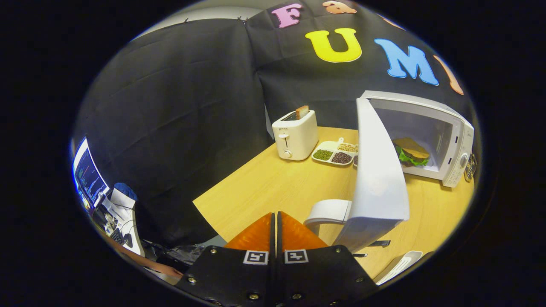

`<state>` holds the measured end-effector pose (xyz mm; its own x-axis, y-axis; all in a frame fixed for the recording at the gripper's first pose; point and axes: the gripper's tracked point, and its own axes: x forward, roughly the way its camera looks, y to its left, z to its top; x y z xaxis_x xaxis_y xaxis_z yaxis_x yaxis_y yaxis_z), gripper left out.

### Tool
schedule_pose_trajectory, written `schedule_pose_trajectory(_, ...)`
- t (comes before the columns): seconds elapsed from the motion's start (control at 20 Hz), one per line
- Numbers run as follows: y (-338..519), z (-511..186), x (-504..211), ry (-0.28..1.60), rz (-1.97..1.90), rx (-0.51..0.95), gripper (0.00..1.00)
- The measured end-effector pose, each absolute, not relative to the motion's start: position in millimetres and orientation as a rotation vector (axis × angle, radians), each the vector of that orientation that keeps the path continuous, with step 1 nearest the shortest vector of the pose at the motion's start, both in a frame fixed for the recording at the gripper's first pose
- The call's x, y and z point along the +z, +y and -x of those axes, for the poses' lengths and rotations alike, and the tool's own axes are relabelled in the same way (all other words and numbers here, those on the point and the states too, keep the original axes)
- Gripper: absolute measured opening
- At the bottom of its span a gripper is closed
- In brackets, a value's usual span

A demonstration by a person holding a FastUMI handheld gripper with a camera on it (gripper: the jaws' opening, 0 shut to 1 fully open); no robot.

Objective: Open the microwave, put the food inside, and close the microwave door.

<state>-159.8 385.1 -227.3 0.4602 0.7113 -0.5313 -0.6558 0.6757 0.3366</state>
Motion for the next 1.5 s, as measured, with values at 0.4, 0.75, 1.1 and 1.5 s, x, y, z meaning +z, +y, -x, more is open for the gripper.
schedule_pose_trajectory(0.4, 332, 149, -231, 0.705, -0.061, 0.781, 0.00)
schedule_pose_trajectory(0.75, 277, 127, -239, 0.720, -0.046, 0.707, 0.00)
schedule_pose_trajectory(1.1, 236, 100, -239, 0.707, -0.034, 0.663, 0.00)
schedule_pose_trajectory(1.5, 198, 69, -247, 0.699, -0.034, 0.622, 0.00)
